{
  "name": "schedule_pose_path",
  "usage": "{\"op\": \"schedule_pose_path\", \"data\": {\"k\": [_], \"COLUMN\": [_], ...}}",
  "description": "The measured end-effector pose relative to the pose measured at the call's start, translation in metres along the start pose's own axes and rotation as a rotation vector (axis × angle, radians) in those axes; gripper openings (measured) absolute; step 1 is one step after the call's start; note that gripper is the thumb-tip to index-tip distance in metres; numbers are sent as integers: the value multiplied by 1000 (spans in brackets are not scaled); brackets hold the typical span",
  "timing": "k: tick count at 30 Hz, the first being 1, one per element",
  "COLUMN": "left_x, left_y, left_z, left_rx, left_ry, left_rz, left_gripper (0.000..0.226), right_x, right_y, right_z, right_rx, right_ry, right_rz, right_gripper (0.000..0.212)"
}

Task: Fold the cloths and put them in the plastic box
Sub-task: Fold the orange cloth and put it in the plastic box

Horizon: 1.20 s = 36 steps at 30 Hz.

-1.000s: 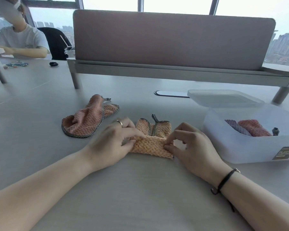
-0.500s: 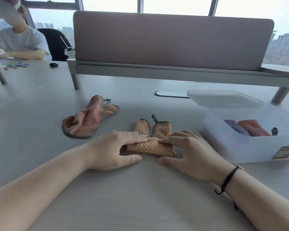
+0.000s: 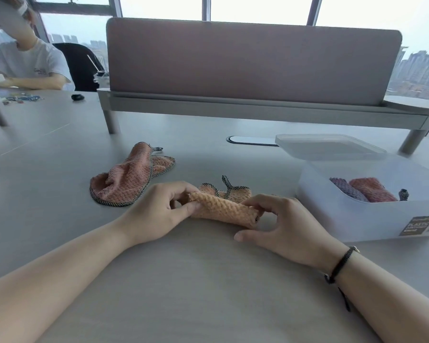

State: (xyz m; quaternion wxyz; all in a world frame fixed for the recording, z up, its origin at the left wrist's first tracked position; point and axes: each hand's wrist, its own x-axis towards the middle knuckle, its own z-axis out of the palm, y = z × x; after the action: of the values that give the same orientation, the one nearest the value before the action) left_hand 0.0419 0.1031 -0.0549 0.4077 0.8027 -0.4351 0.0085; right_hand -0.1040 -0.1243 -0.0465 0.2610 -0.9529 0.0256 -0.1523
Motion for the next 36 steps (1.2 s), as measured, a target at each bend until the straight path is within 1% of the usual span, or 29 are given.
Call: {"op": "schedule_pose_path", "data": {"k": [4, 7, 9, 13, 17, 19, 22, 24, 25, 27, 29, 31, 34, 36], "left_x": [1, 4, 5, 8, 7, 5, 5, 5, 5, 7, 7, 9, 11, 11], "left_y": [-1, -1, -1, 4, 7, 5, 2, 3, 3, 4, 5, 5, 11, 20], "left_z": [5, 10, 13, 17, 17, 16, 15, 16, 17, 16, 16, 15, 15, 15], "left_rx": [-68, -44, -7, 62, 113, 152, 278, 327, 352, 400, 399, 339, 152, 7], "left_ry": [6, 22, 40, 80, 124, 127, 84, 43, 29, 1, -10, 4, 54, 44], "left_rz": [-66, -102, -124, -173, -189, -186, -187, -207, -222, -259, -282, -294, -294, -281], "left_gripper": [14, 11, 5, 15, 21, 31, 64, 81, 87, 93, 87, 67, 33, 22], "right_x": [8, 14, 17, 19, 20, 20, 20, 22, 22, 22, 21, 19, 17, 14], "right_y": [0, 1, 0, -2, -1, -1, -1, 1, 1, 0, -2, -3, -2, -2], "right_z": [7, 12, 15, 17, 17, 17, 16, 17, 17, 16, 14, 12, 11, 10], "right_rx": [225, 285, 242, 95, -16, -81, -132, -163, -180, -203, -198, -154, -14, 109], "right_ry": [105, 122, 156, 205, 183, 172, 158, 130, 114, 88, 72, 60, 60, 61], "right_rz": [115, 200, 234, 255, 273, 281, 299, 309, 312, 315, 311, 308, 292, 254], "right_gripper": [26, 24, 26, 28, 33, 39, 52, 62, 61, 51, 40, 36, 34, 30]}}
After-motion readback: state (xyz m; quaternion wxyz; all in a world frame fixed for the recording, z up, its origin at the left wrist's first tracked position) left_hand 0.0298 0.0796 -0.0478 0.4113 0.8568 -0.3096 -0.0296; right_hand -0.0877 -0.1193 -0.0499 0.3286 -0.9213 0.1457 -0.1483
